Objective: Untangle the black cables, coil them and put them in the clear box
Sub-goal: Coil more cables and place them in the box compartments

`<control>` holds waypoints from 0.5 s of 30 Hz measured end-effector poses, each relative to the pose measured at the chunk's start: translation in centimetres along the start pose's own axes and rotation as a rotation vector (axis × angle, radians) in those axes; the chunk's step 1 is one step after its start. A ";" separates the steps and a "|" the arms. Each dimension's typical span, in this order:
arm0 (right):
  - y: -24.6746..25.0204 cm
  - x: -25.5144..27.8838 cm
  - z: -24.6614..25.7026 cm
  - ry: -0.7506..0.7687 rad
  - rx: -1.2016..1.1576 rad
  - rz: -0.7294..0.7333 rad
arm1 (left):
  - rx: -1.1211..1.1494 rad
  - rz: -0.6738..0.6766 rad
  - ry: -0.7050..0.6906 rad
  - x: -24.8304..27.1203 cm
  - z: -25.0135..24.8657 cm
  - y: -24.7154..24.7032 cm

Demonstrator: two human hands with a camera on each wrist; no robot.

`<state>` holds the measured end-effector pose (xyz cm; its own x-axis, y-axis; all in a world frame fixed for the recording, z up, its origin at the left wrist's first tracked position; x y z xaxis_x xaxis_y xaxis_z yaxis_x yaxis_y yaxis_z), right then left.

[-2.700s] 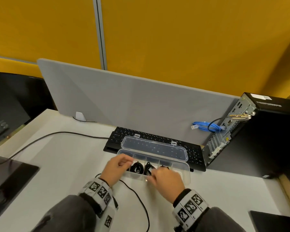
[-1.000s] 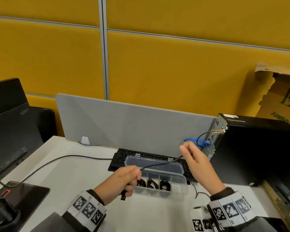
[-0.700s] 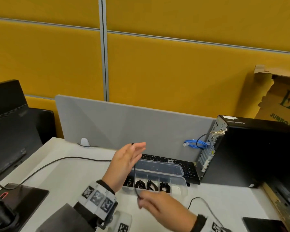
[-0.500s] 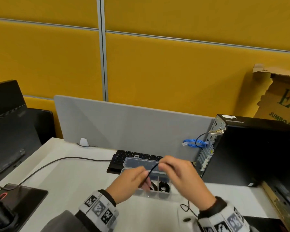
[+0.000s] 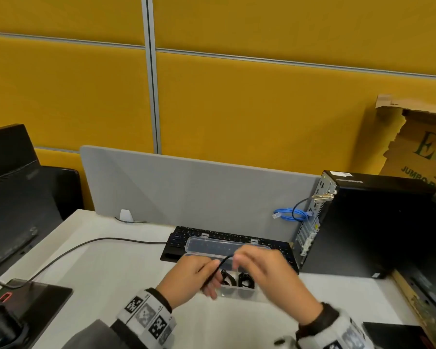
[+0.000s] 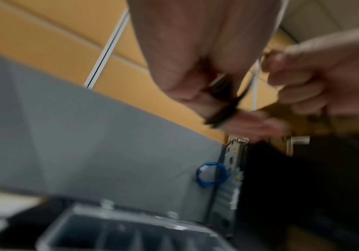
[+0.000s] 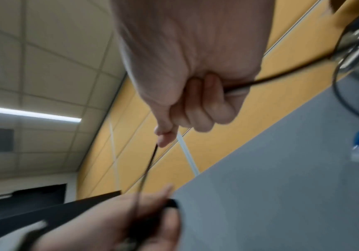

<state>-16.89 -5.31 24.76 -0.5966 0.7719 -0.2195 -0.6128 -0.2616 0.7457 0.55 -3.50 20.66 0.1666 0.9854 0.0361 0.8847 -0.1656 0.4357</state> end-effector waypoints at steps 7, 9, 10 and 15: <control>-2.8 -0.1 -1.9 -0.068 0.119 0.200 | 0.779 0.051 -0.124 0.9 -4.7 -0.6; -4.0 0.9 -0.6 -0.037 0.045 0.365 | 0.602 -0.192 -0.162 0.4 -4.1 0.0; -4.1 1.3 0.0 -0.034 0.017 0.418 | 0.422 -0.289 -0.182 0.2 -3.4 0.2; -0.5 0.9 0.6 -0.030 0.127 0.234 | -0.161 -0.106 -0.087 0.4 -0.7 -0.2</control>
<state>-16.77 -4.09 24.57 -0.6975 0.7165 -0.0139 -0.3884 -0.3616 0.8475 0.15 -3.05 21.18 0.1195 0.9885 -0.0922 0.8193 -0.0457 0.5716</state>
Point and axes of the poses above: each hand's wrist, its own x-axis away from the middle knuckle, its own y-axis out of the back of the hand, z = x × y, the point moved 1 cm from there along -x, towards the middle knuckle
